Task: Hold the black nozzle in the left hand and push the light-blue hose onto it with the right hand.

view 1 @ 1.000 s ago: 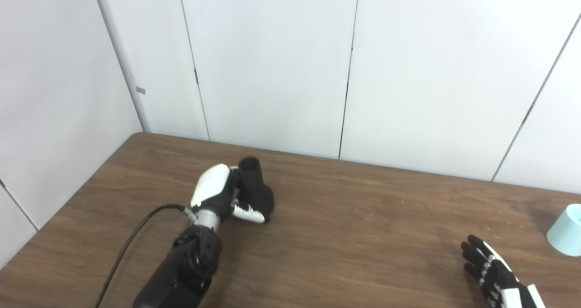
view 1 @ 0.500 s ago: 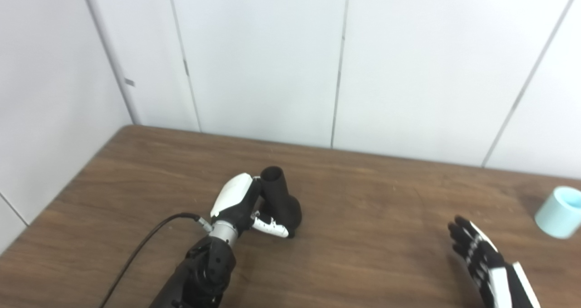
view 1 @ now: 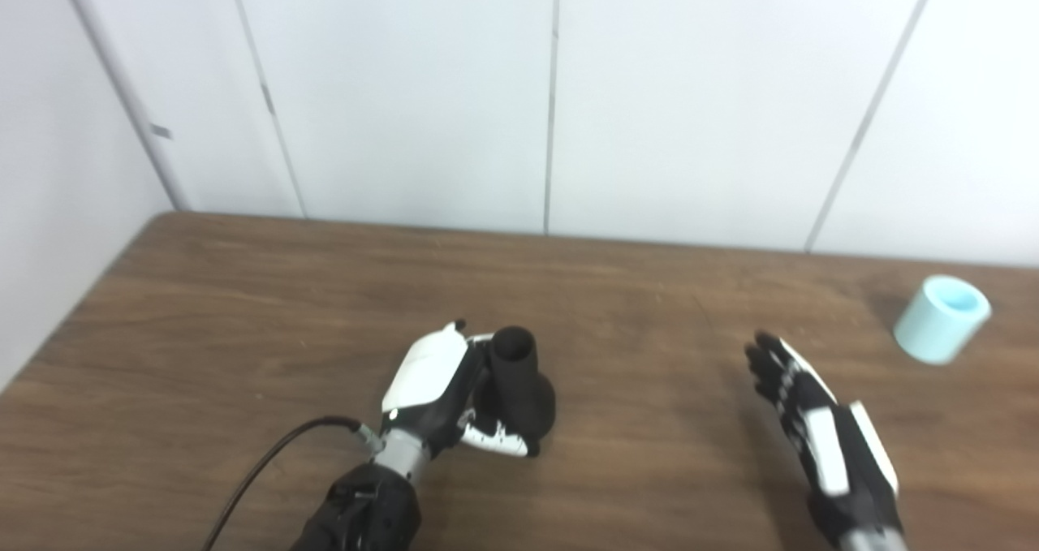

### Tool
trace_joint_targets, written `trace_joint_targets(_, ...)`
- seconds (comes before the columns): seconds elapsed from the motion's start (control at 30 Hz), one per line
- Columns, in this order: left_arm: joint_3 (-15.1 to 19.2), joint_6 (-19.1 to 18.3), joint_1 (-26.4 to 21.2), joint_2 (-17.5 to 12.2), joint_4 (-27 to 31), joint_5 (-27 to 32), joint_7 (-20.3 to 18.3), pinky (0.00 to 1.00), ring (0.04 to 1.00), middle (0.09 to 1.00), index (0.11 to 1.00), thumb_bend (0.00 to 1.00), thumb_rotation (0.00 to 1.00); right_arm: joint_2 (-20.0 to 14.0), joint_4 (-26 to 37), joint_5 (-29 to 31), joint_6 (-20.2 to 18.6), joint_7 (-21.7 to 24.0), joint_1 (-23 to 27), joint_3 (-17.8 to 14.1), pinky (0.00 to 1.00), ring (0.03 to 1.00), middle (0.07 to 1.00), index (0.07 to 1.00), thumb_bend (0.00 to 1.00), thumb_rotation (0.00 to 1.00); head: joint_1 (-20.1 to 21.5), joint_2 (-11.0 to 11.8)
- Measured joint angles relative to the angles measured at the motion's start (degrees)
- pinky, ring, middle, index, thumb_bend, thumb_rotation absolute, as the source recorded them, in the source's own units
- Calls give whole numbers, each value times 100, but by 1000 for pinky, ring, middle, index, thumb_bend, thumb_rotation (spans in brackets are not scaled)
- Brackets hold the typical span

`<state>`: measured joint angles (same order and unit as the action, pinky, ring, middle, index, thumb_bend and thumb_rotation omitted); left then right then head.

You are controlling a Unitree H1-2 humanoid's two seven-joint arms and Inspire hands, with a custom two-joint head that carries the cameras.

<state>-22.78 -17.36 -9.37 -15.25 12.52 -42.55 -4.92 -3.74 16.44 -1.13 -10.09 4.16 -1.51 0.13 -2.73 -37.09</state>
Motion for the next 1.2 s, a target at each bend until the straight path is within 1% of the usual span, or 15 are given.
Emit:
trace_joint_targets(0.23, -207, 70, -25, -50, 89, -81, -220, 1000, 656, 498, 479, 523, 0, 59, 34, -48, -89, -25, -1, 13, 933, 921, 889, 900, 568, 1000, 114, -106)
trace_joint_targets(0.43, -462, 71, -9, -52, 225, -303, -375, 1000, 662, 462, 499, 523, 0, 114, 142, -64, -146, -42, 30, 15, 932, 919, 888, 899, 568, 1000, 220, -141)
trace_joint_targets(0.57, -597, 102, 1, -55, 293, -421, -437, 1000, 660, 474, 494, 524, 0, 127, 298, -59, -252, -42, 29, 9, 934, 921, 888, 899, 570, 1000, 290, -193)
trace_joint_targets(0.63, -641, 174, 17, -55, 300, -422, -439, 1000, 659, 479, 490, 524, 0, 125, 396, -34, -280, -41, 29, -11, 935, 923, 888, 899, 570, 1000, 316, -211)
trace_joint_targets(0.87, -682, 463, 156, -55, 338, -420, -407, 1000, 665, 478, 490, 524, 0, 89, 537, 45, -309, -41, 30, -105, 948, 940, 890, 901, 573, 1000, 378, -264)
trace_joint_targets(0.97, -680, 522, 197, -49, 341, -418, -402, 1000, 666, 475, 491, 524, 0, 51, 581, 77, -352, -38, 30, -159, 965, 945, 890, 902, 583, 1000, 405, -282)
trace_joint_targets(1.07, -674, 547, 229, -28, 342, -418, -377, 1000, 666, 474, 491, 524, 0, -5, 717, 141, -483, -37, 47, -252, 971, 948, 890, 904, 584, 1000, 422, -290)
trace_joint_targets(1.2, -668, 616, 279, -4, 341, -421, -319, 1000, 710, 486, 486, 524, 0, -114, 886, 149, -636, -43, 121, -327, 948, 941, 891, 903, 603, 1000, 440, -308)
